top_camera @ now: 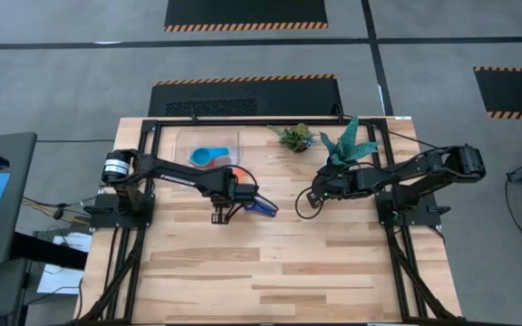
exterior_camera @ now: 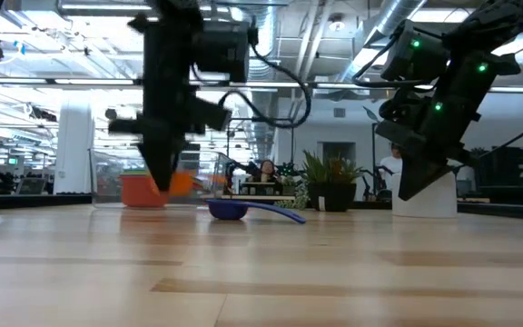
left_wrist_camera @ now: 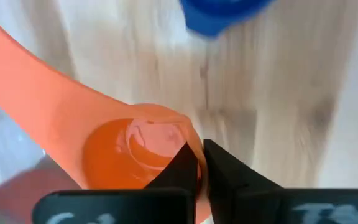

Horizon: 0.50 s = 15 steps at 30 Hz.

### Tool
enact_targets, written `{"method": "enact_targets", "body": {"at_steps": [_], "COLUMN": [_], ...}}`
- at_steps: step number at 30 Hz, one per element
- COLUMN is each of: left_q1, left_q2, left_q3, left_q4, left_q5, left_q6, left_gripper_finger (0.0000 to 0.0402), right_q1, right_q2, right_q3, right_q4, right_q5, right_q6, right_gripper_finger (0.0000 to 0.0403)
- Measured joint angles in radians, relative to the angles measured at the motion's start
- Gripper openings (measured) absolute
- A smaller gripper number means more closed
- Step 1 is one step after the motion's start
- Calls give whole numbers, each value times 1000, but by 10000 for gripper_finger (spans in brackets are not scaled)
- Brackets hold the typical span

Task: Nest measuring cups in basket
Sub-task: Stack the orange measuring cup on top of the light blue measuring cup in the transparent bin

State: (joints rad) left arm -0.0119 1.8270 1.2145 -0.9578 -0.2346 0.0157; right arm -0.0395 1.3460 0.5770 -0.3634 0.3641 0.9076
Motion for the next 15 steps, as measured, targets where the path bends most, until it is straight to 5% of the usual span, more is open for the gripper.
{"method": "enact_targets", "body": {"at_steps": [4, 10, 15], "left_q1": [-17, -36, 17], "left_q2": [-2, -4, -65], "left_q3": [164, 382, 371], "left_q4": [-238, -383, -418], "left_q5": [12, -23, -108], "left_q6": [27, 150, 310], "left_gripper_finger": [2, 1, 1], "right_q1": [0, 0, 0], "right_q2": [0, 0, 0], "right_q3": [0, 0, 0], "right_q4": [-1, -2, -2], "right_q5": [0, 0, 1], "right_q6": [0, 0, -1], "right_gripper_finger": [26, 26, 26]}}
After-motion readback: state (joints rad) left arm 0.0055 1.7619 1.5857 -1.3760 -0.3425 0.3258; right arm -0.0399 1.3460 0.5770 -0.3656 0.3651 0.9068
